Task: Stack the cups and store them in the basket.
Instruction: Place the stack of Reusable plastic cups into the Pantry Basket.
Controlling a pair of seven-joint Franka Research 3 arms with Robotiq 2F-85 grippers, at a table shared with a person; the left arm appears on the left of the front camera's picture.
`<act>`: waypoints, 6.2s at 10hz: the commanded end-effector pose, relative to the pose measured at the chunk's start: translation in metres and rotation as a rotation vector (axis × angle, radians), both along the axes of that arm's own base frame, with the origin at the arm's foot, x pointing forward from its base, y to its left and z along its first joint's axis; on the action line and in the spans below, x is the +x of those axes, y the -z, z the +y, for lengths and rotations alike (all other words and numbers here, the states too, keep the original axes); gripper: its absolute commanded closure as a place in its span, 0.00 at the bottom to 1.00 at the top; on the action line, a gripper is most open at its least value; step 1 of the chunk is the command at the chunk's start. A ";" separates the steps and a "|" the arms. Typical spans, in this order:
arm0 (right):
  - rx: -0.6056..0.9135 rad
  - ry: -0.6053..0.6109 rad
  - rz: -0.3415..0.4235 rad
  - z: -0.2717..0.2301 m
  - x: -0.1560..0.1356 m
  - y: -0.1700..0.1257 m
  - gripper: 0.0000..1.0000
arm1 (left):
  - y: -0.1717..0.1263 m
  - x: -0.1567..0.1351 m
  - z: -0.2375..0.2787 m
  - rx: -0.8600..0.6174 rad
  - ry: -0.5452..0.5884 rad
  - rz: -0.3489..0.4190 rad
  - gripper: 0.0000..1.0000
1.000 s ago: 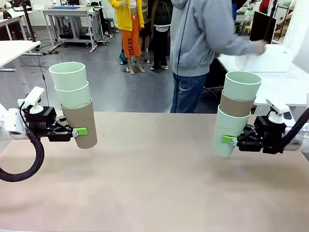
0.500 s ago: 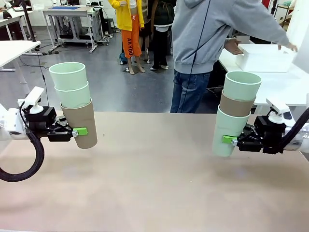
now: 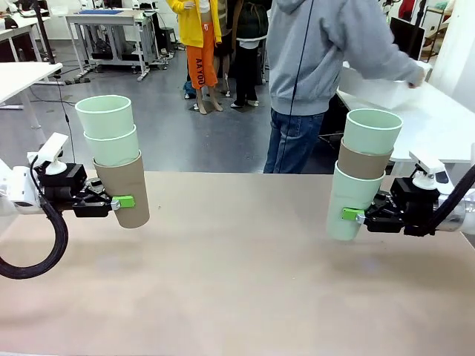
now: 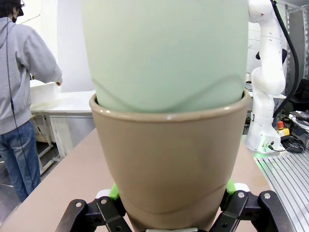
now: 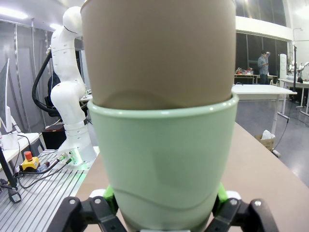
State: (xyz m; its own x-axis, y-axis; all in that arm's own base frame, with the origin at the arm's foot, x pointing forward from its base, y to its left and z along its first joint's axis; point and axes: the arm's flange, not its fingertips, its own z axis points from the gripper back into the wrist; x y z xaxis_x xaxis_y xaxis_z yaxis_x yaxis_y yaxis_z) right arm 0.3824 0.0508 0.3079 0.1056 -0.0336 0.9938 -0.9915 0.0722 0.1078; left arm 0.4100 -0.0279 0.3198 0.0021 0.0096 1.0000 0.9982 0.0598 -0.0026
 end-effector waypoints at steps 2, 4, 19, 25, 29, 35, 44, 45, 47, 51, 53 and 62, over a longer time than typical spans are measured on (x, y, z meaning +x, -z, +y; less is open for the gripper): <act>0.003 0.001 -0.014 0.001 0.000 -0.003 0.15 | -0.004 -0.001 -0.001 -0.004 0.003 -0.012 0.15; 0.003 0.001 -0.014 0.001 0.000 -0.003 0.15 | -0.004 -0.001 -0.001 -0.004 0.003 -0.012 0.15; 0.003 0.001 -0.014 0.001 0.000 -0.003 0.15 | -0.004 -0.001 -0.001 -0.004 0.003 -0.012 0.15; 0.003 0.001 -0.014 0.001 0.000 -0.003 0.15 | -0.004 -0.001 -0.001 -0.004 0.003 -0.012 0.15; 0.003 0.001 -0.014 0.001 0.000 -0.003 0.15 | -0.004 -0.001 -0.001 -0.004 0.003 -0.012 0.15; 0.003 0.001 -0.014 0.001 0.000 -0.003 0.15 | -0.004 -0.001 -0.001 -0.004 0.003 -0.012 0.15; 0.003 0.001 -0.014 0.001 0.000 -0.003 0.15 | -0.004 -0.001 -0.001 -0.004 0.003 -0.012 0.15; 0.003 0.001 -0.014 0.001 0.000 -0.003 0.15 | -0.004 -0.001 -0.001 -0.004 0.003 -0.012 0.15; 0.003 0.001 -0.014 0.001 0.000 -0.003 0.15 | -0.004 -0.001 -0.001 -0.004 0.003 -0.012 0.15; 0.003 0.001 -0.014 0.001 0.000 -0.003 0.15 | -0.004 -0.001 -0.001 -0.004 0.003 -0.012 0.15; 0.003 0.001 -0.014 0.001 0.000 -0.003 0.15 | -0.004 -0.001 -0.001 -0.004 0.003 -0.012 0.15; -0.038 0.015 0.033 -0.041 0.019 -0.079 0.15 | -0.004 -0.001 -0.001 -0.004 0.003 -0.012 0.15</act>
